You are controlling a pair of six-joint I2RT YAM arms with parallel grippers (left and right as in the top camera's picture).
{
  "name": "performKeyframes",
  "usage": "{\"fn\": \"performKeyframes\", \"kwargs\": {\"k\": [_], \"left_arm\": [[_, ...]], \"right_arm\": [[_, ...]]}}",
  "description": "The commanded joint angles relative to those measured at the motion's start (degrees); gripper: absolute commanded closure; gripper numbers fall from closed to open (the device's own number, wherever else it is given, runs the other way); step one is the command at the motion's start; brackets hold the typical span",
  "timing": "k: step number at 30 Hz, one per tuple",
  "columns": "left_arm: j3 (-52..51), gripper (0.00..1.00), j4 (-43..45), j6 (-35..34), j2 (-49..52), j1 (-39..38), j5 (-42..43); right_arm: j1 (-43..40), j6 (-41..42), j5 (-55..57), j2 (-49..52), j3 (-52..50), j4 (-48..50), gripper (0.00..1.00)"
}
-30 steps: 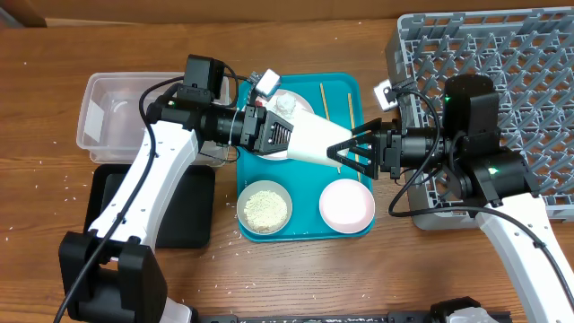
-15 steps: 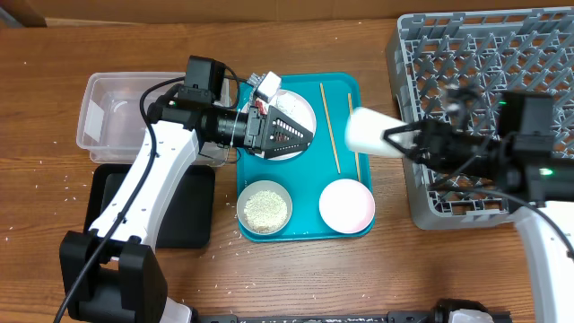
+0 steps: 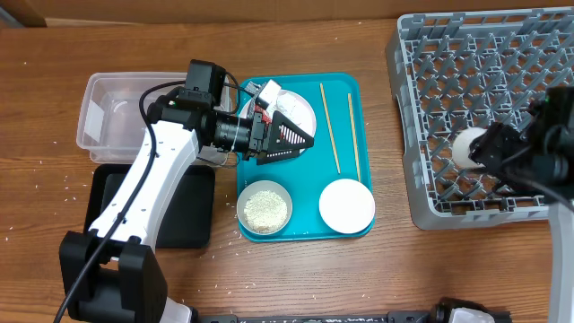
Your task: Sort waste into correct bins and load items into the dishwasher
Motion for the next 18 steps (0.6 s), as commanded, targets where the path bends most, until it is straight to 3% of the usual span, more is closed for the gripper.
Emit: {"fn": "performKeyframes", "kwargs": {"k": [1, 18], "left_arm": [[0.59, 0.0, -0.42, 0.98, -0.79, 0.09, -0.96], [0.59, 0.0, -5.01, 3.15, -0.79, -0.02, -5.2]], "right_arm": [[-0.09, 1.6, 2.36, 4.04, 1.07, -1.53, 0.53], [-0.09, 1.84, -1.05, 8.61, -0.11, -8.09, 0.53]]}}
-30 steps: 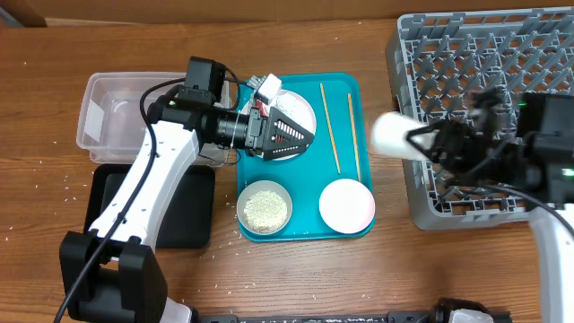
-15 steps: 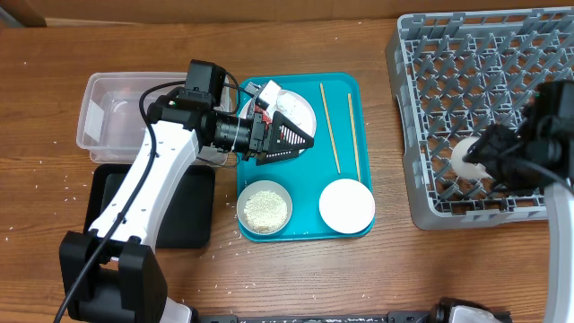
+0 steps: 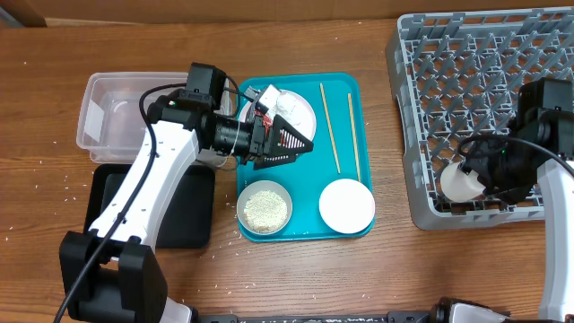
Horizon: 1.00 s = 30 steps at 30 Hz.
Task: Sort waste into correct bins and load items into the dishwasher
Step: 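Place the white cup upside down in the dish rack with the right gripper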
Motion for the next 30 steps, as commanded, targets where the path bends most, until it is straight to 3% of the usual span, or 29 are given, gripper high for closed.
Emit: {"fn": "performKeyframes", "kwargs": {"k": [1, 17, 20, 24, 30], "left_arm": [[0.59, 0.0, -1.2, 2.14, -0.79, -0.02, -2.01], [0.59, 0.0, -1.73, 2.43, -0.79, -0.02, -2.03], [0.59, 0.0, -1.75, 2.43, -0.79, -0.02, -2.03], [0.59, 0.0, -1.77, 2.43, -0.79, -0.02, -2.01], [0.59, 0.0, -1.86, 2.43, -0.79, -0.02, -2.01]], "right_arm": [[-0.09, 0.48, -0.48, 0.33, -0.48, 0.81, 0.53], [-0.09, 1.97, 0.24, 5.14, -5.64, 3.8, 0.53], [-0.09, 1.95, 0.24, 5.27, -7.1, 6.75, 0.35], [-0.09, 1.92, 0.2, 5.07, -6.75, 8.5, 0.27], [-0.02, 1.88, 0.0, 3.1, -2.58, 6.62, 0.24]]}}
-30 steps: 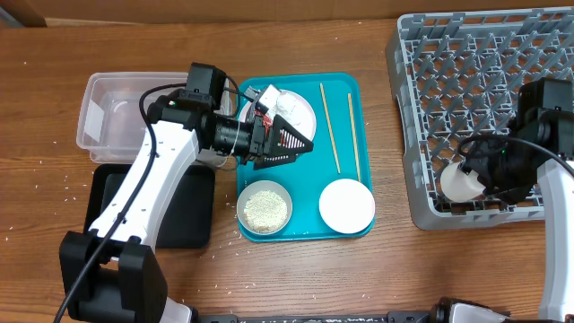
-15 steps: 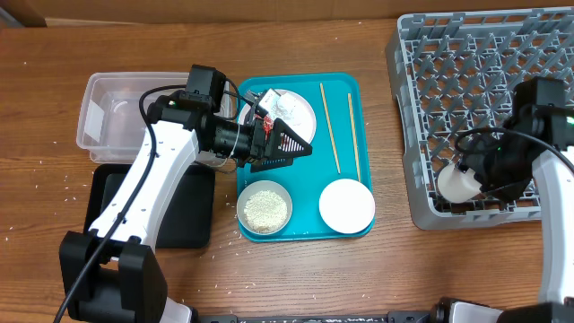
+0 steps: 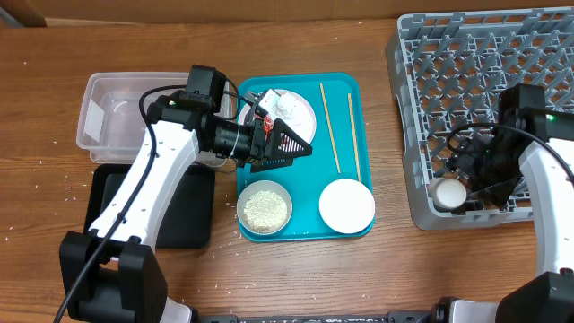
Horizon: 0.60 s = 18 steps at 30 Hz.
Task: Sort waste into correct bins and load items into the dishwasher
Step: 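Place the white cup upside down in the dish rack with the right gripper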
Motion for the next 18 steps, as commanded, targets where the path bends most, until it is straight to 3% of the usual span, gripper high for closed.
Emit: {"fn": "performKeyframes", "kwargs": {"k": [1, 10, 18], "left_arm": [[0.59, 0.0, -0.2, 1.27, -0.79, -0.02, -0.09], [0.59, 0.0, -1.33, 1.92, -0.79, -0.02, -1.27], [0.59, 0.02, -4.94, 2.29, -0.79, -0.02, -11.1]], "right_arm": [[-0.04, -0.09, -0.7, -3.37, 4.31, -0.66, 0.24], [1.44, -6.38, -20.79, -11.87, 5.25, 0.68, 0.26], [16.85, -6.49, -23.17, -12.74, 5.09, 3.56, 0.31]]}}
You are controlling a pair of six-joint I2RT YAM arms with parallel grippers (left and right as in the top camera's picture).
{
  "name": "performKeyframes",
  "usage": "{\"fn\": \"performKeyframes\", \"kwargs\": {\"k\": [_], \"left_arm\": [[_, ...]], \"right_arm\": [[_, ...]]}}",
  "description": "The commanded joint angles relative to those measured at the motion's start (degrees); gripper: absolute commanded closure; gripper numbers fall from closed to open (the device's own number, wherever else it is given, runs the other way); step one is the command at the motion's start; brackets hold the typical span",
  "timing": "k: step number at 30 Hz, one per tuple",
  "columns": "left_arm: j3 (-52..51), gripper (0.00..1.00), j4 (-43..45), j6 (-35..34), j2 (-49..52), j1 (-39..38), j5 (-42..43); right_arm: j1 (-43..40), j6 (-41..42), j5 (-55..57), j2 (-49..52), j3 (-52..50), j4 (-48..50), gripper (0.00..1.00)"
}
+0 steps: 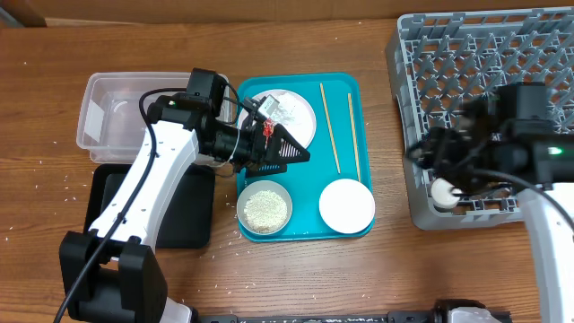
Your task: Sort waste into correct bins and load items into the dishwasher
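A white cup (pixel 442 190) lies in the front left corner of the grey dish rack (pixel 421 54). My right gripper (pixel 429 160) hovers blurred just above and left of the cup, apart from it, and looks open. My left gripper (pixel 298 154) hangs over the teal tray (pixel 345 85), just in front of the white plate (pixel 300 108) with crumpled waste (pixel 280 106) on it. The overhead view does not show how its jaws stand. Also on the tray are a bowl of rice (pixel 264 207), an empty white bowl (pixel 346 205) and two chopsticks (pixel 330 126).
A clear plastic bin (pixel 117 112) stands left of the tray, with a black bin (pixel 184 215) in front of it under my left arm. Rice grains are scattered over the wooden table (pixel 54 179).
My right gripper was down at the cup in the rack's front left corner; now it is higher and further left, and the cup stays in the rack. My left gripper edged slightly toward the front.
My right gripper held the white cup above the rack's left side, then lower toward the rack's front edge, then in the front left corner. Now the cup rests there on its own. My left gripper stayed over the plate's edge, drifting slightly forward.
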Motion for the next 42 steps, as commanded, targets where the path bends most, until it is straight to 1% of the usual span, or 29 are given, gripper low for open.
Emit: {"fn": "performKeyframes", "kwargs": {"k": [1, 4, 7, 10, 12, 15, 18, 21, 23, 30, 35, 39, 42], "left_arm": [[0.59, 0.03, -1.09, 1.64, -0.79, -0.02, -7.08], [0.59, 0.05, -2.54, 1.66, -0.81, 0.0, -10.05], [0.61, 0.15, -3.41, 1.6, -0.83, 0.04, -12.85], [1.11, 0.21, -4.72, 0.48, -1.29, 0.07, -17.29], [1.92, 0.21, -5.64, -0.94, -2.25, 0.17, -21.11], [4.68, 0.19, -8.28, -4.04, -5.79, 0.74, -31.36], [7.48, 0.14, -11.1, -6.88, -10.19, 1.97, -41.31], [8.98, 0.08, -12.87, -8.28, -14.6, 3.17, -46.49], [9.14, 0.06, -13.09, -8.28, -17.35, 3.61, -47.15], [9.14, 0.06, -13.68, -8.5, -22.84, 3.74, -47.19], [9.11, 0.06, -13.9, -8.96, -23.96, 3.74, -47.15], [9.11, 0.07, -14.82, -9.57, -23.96, 3.74, -47.17], [9.09, 0.09, -14.97, -10.05, -23.93, 3.74, -47.65]], "right_arm": [[7.85, 1.4, -0.66, -0.31, 1.44, 2.56, 0.31], [12.83, 5.4, 4.17, 0.39, 1.46, 5.77, 0.31], [16.57, 6.29, 5.18, 1.9, 1.44, 9.35, 0.3], [19.23, 6.29, 7.21, 4.66, 1.46, 12.04, 0.31], [20.22, 6.25, 8.7, 7.17, 1.46, 12.76, 0.31], [20.81, 3.98, 9.97, 12.74, 1.46, 14.27, 0.3], [20.7, 3.21, 14.08, 16.55, 1.49, 16.02, 0.3], [20.7, 1.64, 18.78, 18.73, 1.49, 18.12, 0.31], [20.7, 0.79, 19.96, 20.0, 1.46, 18.99, 0.31], [21.14, -1.55, 22.45, 25.51, 1.46, 23.32, 0.32], [21.44, -3.28, 23.26, 29.73, 1.46, 25.92, 0.36], [22.43, -3.72, 25.0, 31.15, 1.46, 26.49, 0.36], [23.06, -4.31, 24.0, 30.88, 1.53, 25.59, 0.33]]}}
